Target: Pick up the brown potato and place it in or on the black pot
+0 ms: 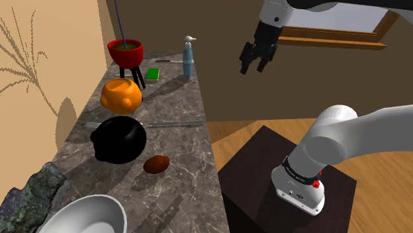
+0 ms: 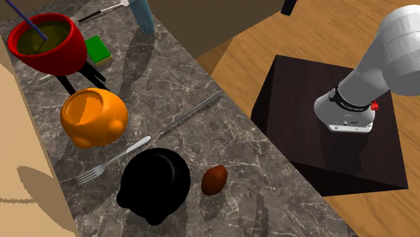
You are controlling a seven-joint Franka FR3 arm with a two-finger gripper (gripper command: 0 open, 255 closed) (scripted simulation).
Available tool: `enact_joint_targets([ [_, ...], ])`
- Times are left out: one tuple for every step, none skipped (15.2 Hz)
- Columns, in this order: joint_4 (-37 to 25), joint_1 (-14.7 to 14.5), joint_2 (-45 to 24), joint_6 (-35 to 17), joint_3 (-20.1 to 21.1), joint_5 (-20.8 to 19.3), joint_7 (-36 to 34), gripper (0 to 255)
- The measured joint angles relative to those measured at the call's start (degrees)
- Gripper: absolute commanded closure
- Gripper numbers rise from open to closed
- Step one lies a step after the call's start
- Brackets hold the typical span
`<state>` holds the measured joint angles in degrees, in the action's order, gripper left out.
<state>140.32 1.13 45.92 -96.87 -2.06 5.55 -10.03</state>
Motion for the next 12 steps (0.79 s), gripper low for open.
enact_joint_targets([
  [0.00,0.00,0.00,0.00,0.00,0.00,0.00,0],
  [0.32,-0.44,-0.52,-0.78,-0.05,0.28,0.63,0],
  [0.58,-1.07,-1.64,-2.06,-0.25,0.63,1.76,0],
  [0.66,-1.95,-2.90,-3.34,-0.20,1.24,2.79,0],
  [1.51,-2.74,-4.01,-5.16,-0.46,1.71,4.31,0],
  [1.85,-3.51,-5.55,-6.89,-0.86,2.13,6.04,0],
  [2.09,-4.58,-7.20,-8.71,-0.73,2.91,7.29,0],
  [2.36,-5.65,-8.49,-10.21,-0.60,3.71,8.52,0],
  [2.32,-6.52,-10.33,-11.86,-0.90,4.31,10.27,0],
  [2.45,-7.64,-12.00,-13.58,-0.73,5.18,11.60,0],
  [2.83,-8.59,-13.44,-15.24,-0.82,5.92,13.24,0],
  [2.44,-9.61,-15.18,-16.47,-0.85,6.72,14.81,0],
])
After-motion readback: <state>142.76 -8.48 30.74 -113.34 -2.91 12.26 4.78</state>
